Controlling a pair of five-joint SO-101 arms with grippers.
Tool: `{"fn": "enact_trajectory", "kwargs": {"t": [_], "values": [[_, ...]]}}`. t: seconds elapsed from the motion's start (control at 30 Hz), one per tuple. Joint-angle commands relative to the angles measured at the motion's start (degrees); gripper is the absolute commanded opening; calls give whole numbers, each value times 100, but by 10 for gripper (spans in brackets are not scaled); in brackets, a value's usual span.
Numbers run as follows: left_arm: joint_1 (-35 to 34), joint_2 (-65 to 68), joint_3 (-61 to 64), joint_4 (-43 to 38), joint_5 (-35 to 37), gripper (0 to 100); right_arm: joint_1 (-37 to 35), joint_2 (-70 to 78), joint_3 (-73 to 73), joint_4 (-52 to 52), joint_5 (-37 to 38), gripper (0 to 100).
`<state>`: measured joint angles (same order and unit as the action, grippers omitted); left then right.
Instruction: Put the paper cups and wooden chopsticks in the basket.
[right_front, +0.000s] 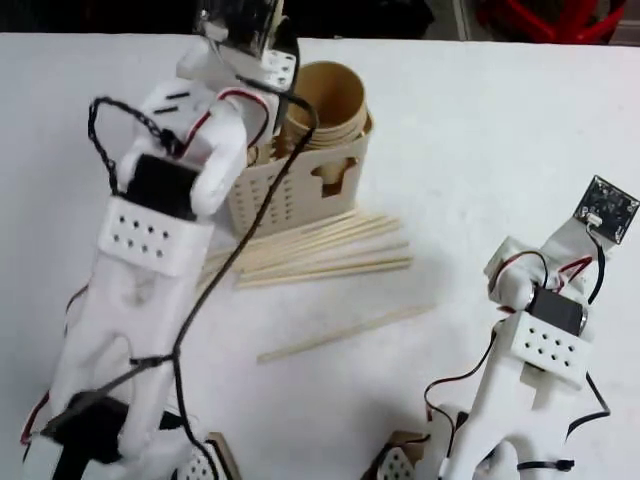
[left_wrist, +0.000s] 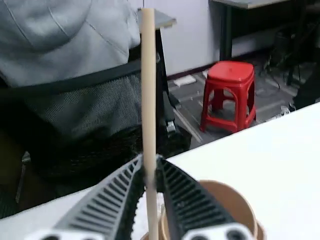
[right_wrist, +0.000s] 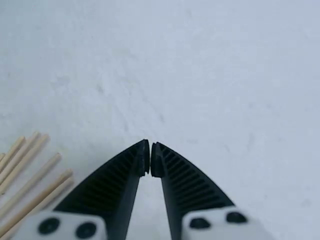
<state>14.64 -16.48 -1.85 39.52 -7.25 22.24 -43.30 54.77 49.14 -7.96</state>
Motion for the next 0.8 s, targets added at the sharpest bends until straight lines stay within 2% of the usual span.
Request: {"fn": "enact_trajectory", "kwargs": {"t": [0.0, 0.1, 0.3, 0.4, 0.5, 0.6, 0.77], "values": [[-66, -743, 1099, -1178, 62, 20, 31, -84, -281, -110, 18, 17], [-75, -884, 1626, -1459, 62, 21, 31, -84, -281, -110, 18, 17], [-145, -927, 1820, -1415, 35, 24, 22, -84, -281, -110, 18, 17], [-180, -989, 1776, -1152, 44, 81, 22, -84, -281, -110, 18, 17], [-268, -1218, 1776, -624, 35, 146, 22, -84, -273, -110, 18, 17], [-382, -1508, 1776, -44, 9, 154, 22, -84, -273, -110, 18, 17], [-620, -2114, 1776, 1055, -747, 153, 22, -84, -264, -110, 18, 17]]}}
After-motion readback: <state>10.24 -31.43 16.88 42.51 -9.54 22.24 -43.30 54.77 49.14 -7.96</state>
